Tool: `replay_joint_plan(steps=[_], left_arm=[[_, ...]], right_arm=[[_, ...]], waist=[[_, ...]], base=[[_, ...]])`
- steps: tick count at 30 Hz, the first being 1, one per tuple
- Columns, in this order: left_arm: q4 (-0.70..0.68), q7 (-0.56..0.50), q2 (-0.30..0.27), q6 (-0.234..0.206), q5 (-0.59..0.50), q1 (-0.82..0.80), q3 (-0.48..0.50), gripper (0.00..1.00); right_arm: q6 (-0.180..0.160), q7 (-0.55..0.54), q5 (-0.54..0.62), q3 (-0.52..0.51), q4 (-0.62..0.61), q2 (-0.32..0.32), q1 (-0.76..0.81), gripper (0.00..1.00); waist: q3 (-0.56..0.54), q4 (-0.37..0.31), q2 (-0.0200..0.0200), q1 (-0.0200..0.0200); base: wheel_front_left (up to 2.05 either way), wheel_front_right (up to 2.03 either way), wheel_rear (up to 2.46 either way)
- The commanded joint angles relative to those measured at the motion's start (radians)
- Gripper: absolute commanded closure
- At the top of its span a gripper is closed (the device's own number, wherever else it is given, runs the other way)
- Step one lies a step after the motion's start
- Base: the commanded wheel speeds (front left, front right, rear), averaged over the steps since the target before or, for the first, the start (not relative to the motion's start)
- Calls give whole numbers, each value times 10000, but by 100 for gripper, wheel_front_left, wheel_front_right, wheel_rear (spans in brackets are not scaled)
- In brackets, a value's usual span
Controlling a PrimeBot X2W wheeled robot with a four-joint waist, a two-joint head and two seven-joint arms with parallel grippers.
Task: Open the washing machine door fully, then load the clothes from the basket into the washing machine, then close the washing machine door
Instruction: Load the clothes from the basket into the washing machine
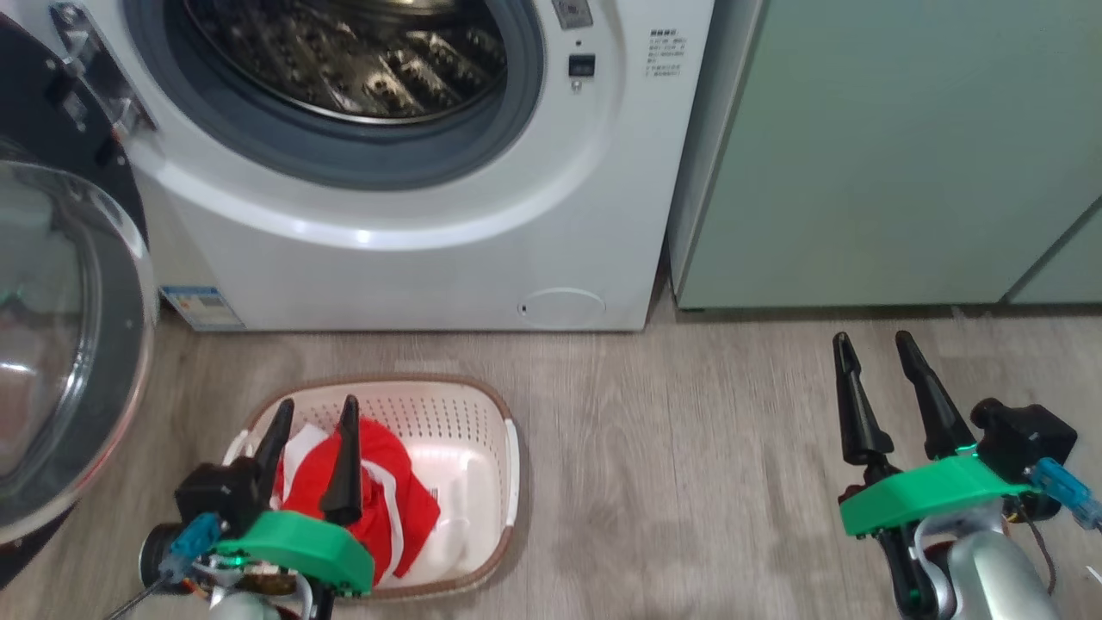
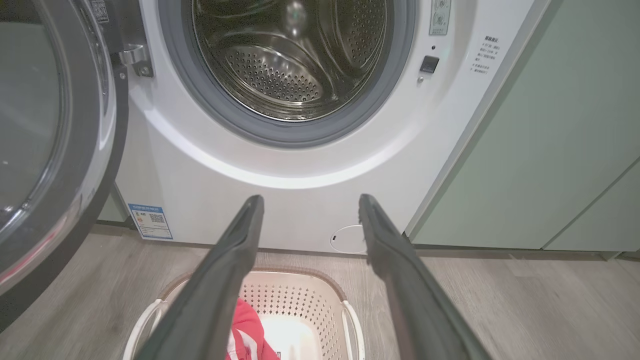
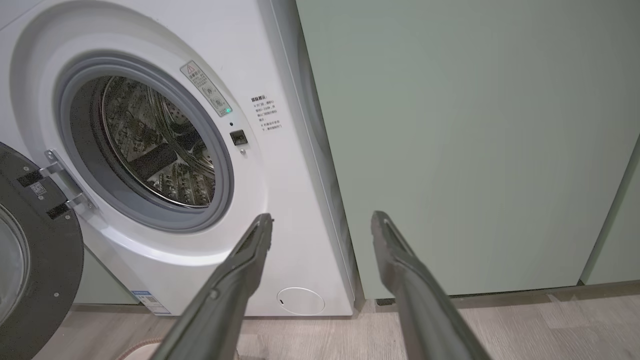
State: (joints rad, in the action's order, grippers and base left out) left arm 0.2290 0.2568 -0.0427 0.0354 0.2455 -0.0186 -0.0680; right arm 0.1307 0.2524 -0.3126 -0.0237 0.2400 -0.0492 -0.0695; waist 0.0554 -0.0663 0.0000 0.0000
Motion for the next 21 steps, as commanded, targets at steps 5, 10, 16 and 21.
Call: replay_joint_plan(steps=[5, 10, 16, 21], left_arm=[[460, 49, -76, -131, -52, -799, 224, 0], [1751, 49, -76, -144, -292, -1404, 284, 0], [3787, 49, -290, -10, -539, -2683, 695, 0], [5742, 49, -685, 10, -823, -3918, 830, 0]], right_arm=[[0, 93, 177, 193, -387, -10, -565, 0], [0, 93, 327, 261, -499, -10, -900, 0], [0, 93, 466, 190, -880, -10, -1395, 0], [0, 93, 496, 290, -1092, -10, -1668, 0]], waist=[[952, -11, 0, 0], [2109, -130, 0, 0], [3593, -404, 0, 0], [4744, -644, 0, 0]], base=[[0, 0, 0], [0, 0, 0], [0, 0, 0], [0, 0, 0]])
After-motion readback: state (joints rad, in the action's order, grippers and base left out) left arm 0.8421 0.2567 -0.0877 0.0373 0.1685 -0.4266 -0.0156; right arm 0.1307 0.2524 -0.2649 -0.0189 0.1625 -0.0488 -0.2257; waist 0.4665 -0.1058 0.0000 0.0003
